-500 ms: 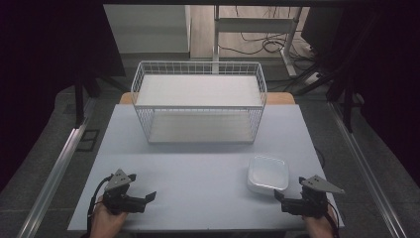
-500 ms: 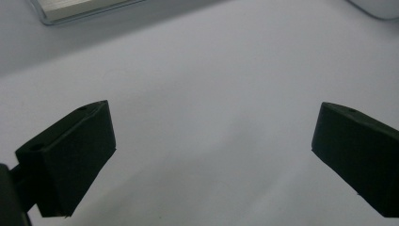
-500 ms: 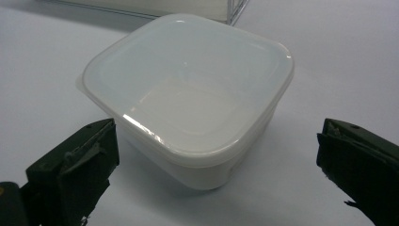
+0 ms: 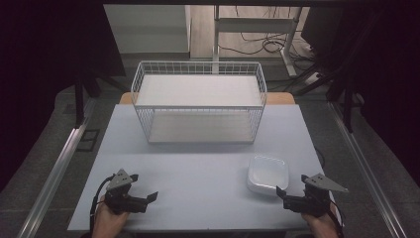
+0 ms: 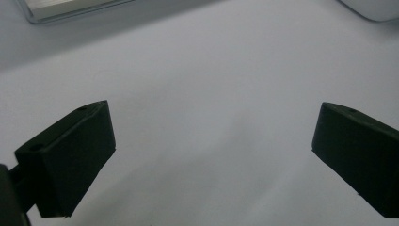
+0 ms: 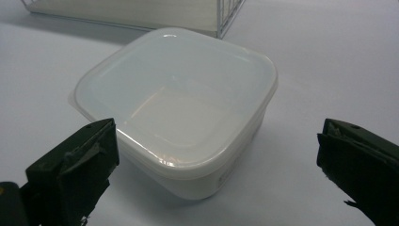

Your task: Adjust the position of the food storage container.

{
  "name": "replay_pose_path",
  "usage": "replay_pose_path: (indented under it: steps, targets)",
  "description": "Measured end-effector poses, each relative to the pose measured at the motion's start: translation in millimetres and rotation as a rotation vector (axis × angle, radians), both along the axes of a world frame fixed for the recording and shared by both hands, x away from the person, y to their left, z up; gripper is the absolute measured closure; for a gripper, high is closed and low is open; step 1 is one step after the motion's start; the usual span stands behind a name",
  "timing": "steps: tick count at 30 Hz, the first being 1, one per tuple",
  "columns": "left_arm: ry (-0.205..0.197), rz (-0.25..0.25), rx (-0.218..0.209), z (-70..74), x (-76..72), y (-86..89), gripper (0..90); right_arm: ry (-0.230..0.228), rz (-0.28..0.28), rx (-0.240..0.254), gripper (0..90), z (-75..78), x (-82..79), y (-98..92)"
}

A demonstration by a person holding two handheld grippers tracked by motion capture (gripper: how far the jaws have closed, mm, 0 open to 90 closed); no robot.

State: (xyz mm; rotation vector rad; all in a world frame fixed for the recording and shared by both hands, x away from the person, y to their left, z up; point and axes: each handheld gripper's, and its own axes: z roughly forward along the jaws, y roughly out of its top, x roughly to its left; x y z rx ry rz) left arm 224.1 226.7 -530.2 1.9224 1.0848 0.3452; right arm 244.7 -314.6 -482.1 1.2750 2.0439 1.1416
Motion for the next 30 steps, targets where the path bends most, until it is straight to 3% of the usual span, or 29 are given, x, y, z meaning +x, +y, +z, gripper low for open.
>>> replay_pose_path:
  steps: [8,12,16,20,30]
  targets:
    - [0.008,-0.001,-0.008,-1.0,1.1,0.5,0.0,0.016,0.006,-0.025,0.0,2.0,3.0,1.9]
    - [0.01,-0.003,-0.007,-1.3,1.5,-0.2,0.0,0.036,0.006,-0.024,5.3,3.9,5.7,0.7]
    - [0.014,-0.005,-0.01,-1.9,2.3,-0.7,0.0,0.052,-0.036,0.006,18.3,11.4,11.1,-6.8]
    - [0.018,-0.009,-0.011,-2.2,2.8,-0.9,0.0,0.045,-0.06,0.039,37.9,18.1,15.9,-15.2]
    - [0.024,-0.015,-0.007,-3.0,3.7,-2.6,0.0,0.08,-0.098,-0.023,88.1,13.7,33.3,-28.3]
